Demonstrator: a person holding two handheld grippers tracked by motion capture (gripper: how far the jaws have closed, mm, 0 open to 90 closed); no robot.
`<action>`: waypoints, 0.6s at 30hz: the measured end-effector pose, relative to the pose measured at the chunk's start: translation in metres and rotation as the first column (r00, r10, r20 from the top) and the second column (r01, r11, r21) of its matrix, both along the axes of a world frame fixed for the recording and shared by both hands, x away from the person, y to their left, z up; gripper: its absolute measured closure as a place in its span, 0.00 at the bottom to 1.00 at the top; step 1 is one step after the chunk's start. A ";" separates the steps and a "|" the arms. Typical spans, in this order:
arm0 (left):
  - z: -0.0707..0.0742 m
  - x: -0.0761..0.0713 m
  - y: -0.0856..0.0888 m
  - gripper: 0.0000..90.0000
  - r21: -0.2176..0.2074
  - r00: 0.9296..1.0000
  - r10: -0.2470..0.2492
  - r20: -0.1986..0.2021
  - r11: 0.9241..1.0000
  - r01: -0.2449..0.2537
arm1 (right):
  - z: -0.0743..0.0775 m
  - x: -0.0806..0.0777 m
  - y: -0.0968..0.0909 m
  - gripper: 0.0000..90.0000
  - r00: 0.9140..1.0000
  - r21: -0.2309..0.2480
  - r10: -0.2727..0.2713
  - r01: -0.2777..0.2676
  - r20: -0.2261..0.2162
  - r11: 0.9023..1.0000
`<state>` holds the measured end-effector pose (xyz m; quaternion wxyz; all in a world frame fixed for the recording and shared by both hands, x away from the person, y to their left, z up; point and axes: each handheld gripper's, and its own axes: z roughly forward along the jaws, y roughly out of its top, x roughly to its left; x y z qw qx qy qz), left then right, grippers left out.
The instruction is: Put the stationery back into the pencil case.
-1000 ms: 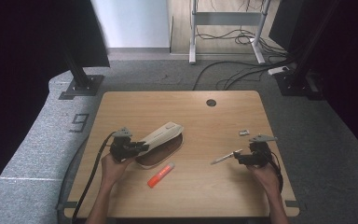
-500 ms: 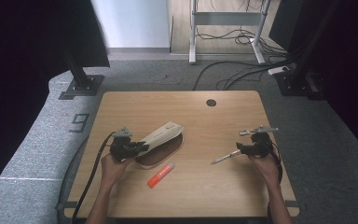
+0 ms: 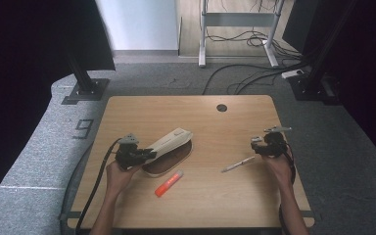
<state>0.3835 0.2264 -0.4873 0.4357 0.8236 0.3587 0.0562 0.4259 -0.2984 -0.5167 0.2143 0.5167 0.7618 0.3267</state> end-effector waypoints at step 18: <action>-0.001 0.000 -0.001 0.83 0.001 1.000 -0.003 -0.002 1.000 0.003 | -0.015 0.032 -0.006 0.33 0.998 0.002 -0.070 0.070 -0.011 0.998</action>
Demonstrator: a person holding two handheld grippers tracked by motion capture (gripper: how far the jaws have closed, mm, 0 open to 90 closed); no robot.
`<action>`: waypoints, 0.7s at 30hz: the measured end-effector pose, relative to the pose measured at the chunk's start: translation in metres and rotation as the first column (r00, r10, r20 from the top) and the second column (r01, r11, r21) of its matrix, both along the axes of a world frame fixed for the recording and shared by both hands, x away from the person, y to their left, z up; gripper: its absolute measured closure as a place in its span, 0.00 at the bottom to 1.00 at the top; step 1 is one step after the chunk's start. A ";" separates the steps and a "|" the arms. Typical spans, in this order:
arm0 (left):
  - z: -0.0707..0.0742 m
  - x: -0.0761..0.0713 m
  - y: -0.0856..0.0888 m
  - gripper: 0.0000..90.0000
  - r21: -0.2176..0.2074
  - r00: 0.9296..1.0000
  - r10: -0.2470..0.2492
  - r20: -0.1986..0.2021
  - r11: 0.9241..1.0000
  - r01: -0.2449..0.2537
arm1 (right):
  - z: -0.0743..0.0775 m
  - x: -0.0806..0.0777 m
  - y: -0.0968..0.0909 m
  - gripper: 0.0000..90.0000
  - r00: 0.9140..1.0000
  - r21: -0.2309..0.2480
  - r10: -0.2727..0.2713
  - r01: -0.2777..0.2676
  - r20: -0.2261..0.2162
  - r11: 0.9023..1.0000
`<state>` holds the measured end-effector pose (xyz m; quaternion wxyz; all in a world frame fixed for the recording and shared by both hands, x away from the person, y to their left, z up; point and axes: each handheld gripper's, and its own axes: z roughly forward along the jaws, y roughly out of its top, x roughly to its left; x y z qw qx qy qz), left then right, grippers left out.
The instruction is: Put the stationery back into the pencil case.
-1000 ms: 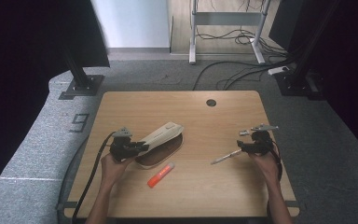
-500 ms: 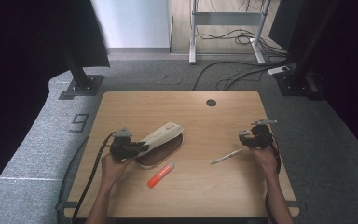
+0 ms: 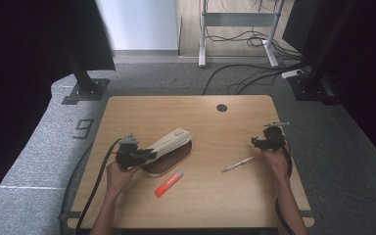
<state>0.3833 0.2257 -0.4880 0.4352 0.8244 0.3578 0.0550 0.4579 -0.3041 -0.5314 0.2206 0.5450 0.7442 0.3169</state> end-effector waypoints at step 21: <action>-0.001 0.001 -0.001 0.83 0.000 1.000 -0.006 -0.002 1.000 0.006 | -0.011 0.015 0.005 0.51 0.999 0.001 -0.018 0.018 -0.037 1.000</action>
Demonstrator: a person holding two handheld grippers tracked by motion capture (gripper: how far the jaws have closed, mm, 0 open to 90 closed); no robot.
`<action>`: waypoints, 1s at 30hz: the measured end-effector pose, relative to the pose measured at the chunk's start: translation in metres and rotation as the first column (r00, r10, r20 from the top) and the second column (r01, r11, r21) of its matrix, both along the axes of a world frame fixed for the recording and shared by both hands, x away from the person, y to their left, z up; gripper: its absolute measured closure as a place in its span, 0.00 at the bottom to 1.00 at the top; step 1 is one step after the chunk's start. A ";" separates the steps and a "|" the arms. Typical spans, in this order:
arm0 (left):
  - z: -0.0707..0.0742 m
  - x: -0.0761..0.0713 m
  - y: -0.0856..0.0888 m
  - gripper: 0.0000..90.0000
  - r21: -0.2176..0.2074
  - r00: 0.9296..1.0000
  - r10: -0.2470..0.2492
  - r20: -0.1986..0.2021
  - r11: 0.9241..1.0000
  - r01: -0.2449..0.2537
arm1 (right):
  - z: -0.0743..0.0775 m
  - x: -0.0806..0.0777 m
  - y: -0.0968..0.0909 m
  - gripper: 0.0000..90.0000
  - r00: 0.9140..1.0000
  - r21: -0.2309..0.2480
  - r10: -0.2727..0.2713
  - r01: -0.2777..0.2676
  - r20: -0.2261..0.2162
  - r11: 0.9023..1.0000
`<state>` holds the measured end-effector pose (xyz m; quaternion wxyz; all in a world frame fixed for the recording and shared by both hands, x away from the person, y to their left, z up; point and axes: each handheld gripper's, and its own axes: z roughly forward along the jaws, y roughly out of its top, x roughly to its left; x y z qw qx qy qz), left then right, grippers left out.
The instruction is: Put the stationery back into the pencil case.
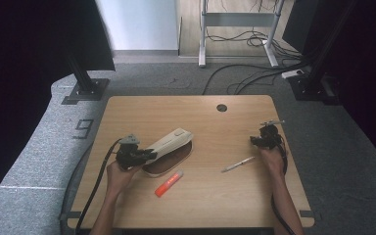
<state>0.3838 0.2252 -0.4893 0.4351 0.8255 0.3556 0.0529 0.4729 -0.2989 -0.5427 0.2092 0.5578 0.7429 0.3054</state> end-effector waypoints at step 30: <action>0.000 0.000 0.000 0.83 0.002 1.000 -0.001 0.003 1.000 0.001 | 0.027 -0.033 0.029 0.51 0.986 0.065 0.165 -0.167 0.038 0.984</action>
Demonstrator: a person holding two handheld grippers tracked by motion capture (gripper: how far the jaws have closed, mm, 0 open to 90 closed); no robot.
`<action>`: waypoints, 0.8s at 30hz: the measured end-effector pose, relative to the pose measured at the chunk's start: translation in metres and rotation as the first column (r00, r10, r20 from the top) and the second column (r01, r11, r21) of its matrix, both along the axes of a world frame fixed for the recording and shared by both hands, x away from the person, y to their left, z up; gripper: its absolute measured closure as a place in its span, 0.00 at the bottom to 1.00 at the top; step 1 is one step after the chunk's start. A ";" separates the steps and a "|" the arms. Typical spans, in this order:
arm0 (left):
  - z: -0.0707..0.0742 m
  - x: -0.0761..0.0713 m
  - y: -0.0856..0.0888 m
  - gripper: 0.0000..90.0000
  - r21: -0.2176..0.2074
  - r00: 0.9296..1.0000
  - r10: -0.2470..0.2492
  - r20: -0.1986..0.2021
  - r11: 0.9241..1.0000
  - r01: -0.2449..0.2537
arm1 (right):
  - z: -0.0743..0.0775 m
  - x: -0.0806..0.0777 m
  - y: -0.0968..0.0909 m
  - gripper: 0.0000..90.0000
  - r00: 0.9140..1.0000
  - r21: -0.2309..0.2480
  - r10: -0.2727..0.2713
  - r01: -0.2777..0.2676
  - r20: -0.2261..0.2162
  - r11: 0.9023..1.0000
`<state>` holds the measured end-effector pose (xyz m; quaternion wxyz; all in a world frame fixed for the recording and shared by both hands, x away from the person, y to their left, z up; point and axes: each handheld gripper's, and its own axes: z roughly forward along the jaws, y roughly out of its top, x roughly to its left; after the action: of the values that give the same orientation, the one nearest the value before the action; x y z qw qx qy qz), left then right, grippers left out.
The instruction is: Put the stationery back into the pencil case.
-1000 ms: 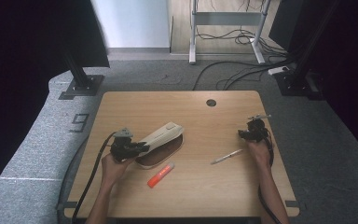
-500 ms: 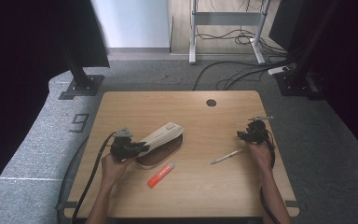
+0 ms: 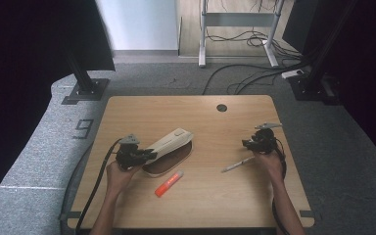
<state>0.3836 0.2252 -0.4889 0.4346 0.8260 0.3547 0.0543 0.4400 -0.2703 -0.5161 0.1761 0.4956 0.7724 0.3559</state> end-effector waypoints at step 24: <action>0.001 -0.001 0.000 0.83 0.003 1.000 -0.003 0.004 1.000 0.003 | 0.010 -0.009 0.057 0.51 0.987 0.023 0.162 -0.163 0.020 0.986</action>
<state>0.3830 0.2252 -0.4884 0.4343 0.8269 0.3528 0.0556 0.4313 -0.2133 -0.5060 0.1471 0.4299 0.8043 0.3830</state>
